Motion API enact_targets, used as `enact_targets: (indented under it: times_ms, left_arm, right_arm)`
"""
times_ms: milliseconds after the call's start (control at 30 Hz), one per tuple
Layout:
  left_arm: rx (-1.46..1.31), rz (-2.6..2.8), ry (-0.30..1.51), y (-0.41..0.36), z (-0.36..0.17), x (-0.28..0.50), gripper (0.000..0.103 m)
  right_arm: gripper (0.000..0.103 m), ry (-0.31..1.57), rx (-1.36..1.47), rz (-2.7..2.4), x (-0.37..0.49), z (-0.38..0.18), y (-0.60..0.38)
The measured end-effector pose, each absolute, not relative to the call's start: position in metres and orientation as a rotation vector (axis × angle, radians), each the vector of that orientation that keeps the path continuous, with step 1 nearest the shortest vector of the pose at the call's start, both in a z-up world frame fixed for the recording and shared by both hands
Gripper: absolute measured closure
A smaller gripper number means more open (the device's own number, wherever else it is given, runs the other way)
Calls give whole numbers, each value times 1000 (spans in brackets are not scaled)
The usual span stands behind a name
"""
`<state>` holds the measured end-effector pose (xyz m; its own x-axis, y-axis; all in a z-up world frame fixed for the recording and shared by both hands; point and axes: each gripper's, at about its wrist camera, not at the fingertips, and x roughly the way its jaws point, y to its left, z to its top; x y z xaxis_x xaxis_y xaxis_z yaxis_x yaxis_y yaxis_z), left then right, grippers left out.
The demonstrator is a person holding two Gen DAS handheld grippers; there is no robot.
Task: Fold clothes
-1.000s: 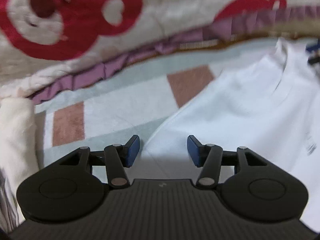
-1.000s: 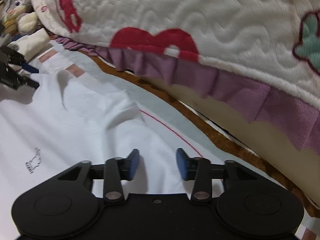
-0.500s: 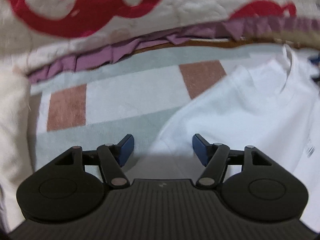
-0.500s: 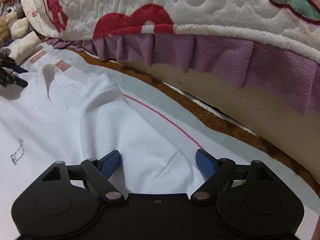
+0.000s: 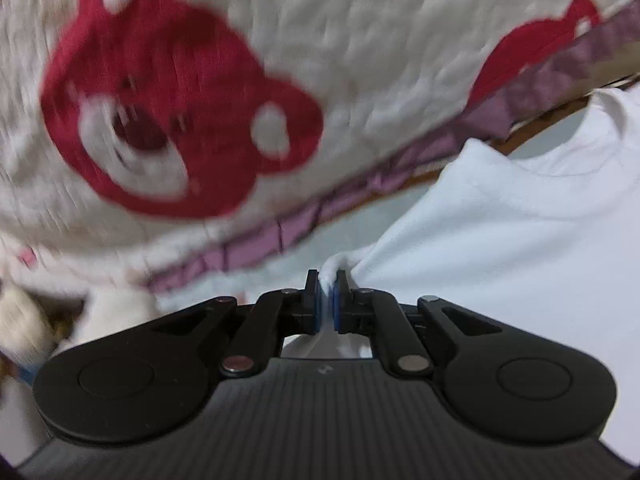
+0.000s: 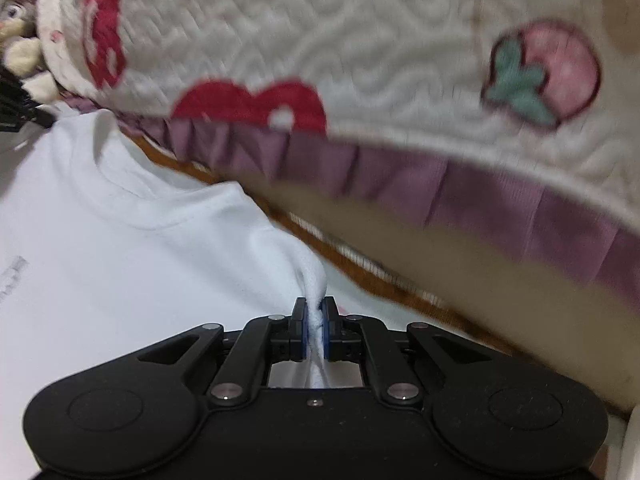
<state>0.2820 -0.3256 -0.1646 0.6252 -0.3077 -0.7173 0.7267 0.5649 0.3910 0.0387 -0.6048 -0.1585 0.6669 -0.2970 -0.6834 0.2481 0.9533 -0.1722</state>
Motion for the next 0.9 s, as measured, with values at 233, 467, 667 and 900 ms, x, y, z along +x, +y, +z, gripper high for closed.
enact_targets:
  times_ms: [233, 467, 667, 900]
  left_arm:
    - [637, -552, 663, -313, -183, 291, 86]
    - [419, -592, 677, -292, -152, 296, 76]
    - [422, -694, 718, -279, -137, 252, 61]
    - [441, -464, 639, -186, -106, 193, 50]
  right_arm:
    - [74, 878, -57, -386, 58, -161, -614]
    - [50, 801, -32, -250, 79, -143, -577]
    - [51, 857, 55, -155, 111, -169, -563]
    - [50, 795, 132, -262, 140, -172, -578]
